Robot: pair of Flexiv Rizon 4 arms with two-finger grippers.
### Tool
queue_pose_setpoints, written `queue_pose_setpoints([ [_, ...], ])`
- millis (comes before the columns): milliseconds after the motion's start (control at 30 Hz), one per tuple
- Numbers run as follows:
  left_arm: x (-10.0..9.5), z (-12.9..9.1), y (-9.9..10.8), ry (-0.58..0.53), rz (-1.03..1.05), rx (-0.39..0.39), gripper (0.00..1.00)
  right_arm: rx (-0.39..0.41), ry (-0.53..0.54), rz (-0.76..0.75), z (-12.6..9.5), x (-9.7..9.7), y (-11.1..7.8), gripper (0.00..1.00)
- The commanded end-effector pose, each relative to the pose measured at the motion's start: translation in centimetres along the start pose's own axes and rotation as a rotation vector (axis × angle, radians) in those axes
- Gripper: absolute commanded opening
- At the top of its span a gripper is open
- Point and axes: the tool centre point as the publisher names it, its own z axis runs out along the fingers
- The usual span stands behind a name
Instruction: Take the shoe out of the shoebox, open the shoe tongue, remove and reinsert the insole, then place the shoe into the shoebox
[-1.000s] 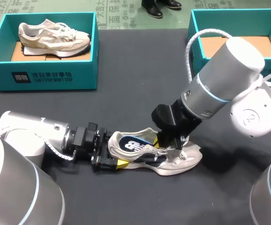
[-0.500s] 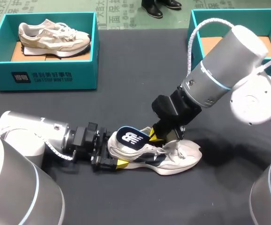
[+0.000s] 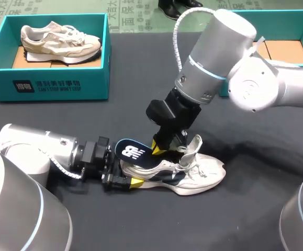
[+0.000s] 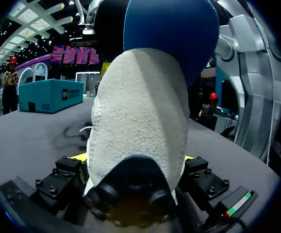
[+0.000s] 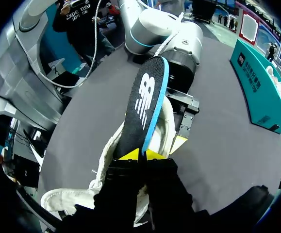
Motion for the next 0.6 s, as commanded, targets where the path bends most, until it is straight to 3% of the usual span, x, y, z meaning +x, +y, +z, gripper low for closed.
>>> queue_pose_setpoints([
  [33, 0.0, 0.0, 0.1, -0.001, -0.001, -0.001, 0.00, 0.058, 0.033, 0.034, -0.1, -0.4, 0.3, 0.87],
  [100, 0.0, 0.0, 0.1, -0.001, -0.001, -0.001, 0.00, 0.078, 0.023, 0.060, -0.5, -0.2, 0.3, 1.00],
  [333, 0.0, 0.0, 0.1, -0.001, -0.001, -0.001, 0.00, 0.114, 0.032, 0.107, -2.1, 0.4, 0.7, 1.00],
  [600, 0.0, 0.0, 0.1, -0.001, -0.001, -0.001, 0.00, 0.088, 0.086, 0.123, -2.5, 0.2, 1.7, 1.00],
])
